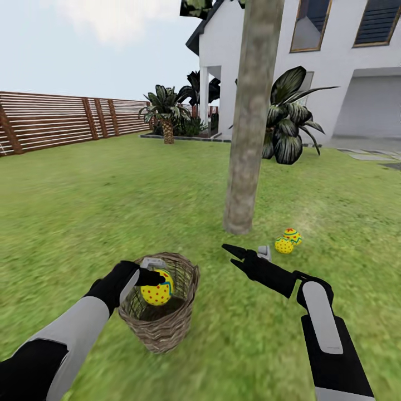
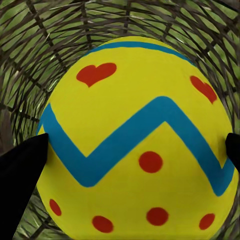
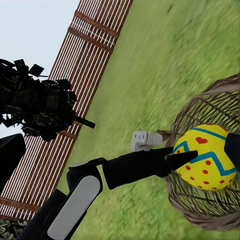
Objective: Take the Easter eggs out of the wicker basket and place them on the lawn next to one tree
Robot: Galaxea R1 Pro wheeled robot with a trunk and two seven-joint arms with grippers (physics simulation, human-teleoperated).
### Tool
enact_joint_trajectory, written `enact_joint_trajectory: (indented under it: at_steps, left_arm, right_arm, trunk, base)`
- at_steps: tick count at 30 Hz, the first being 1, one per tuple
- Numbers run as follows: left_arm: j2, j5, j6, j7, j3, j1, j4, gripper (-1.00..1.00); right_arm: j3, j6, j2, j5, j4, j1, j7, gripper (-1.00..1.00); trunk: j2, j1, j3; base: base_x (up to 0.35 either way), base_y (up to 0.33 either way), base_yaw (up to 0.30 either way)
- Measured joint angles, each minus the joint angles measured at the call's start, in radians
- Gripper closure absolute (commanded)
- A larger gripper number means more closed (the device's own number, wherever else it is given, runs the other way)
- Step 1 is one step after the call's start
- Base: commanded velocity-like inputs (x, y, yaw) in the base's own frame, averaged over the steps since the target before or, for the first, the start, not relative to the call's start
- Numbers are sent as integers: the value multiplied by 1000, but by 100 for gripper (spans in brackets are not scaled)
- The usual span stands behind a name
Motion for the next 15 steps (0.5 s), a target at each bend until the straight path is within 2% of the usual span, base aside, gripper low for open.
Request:
enact_joint_trajectory:
  at_steps: [7,15]
  left_arm:
    - [1,0,3,2,-1,0,0,100]
    - [1,0,3,3,-1,0,0,100]
  right_arm:
    - [0,0,0,-1,0,0,0,-100]
    - [0,0,0,-1,0,0,0,-100]
  trunk:
    - [49,-27,22]
    - [105,-57,47]
  base:
    - [-100,0,0]
    - [-43,-5,0]
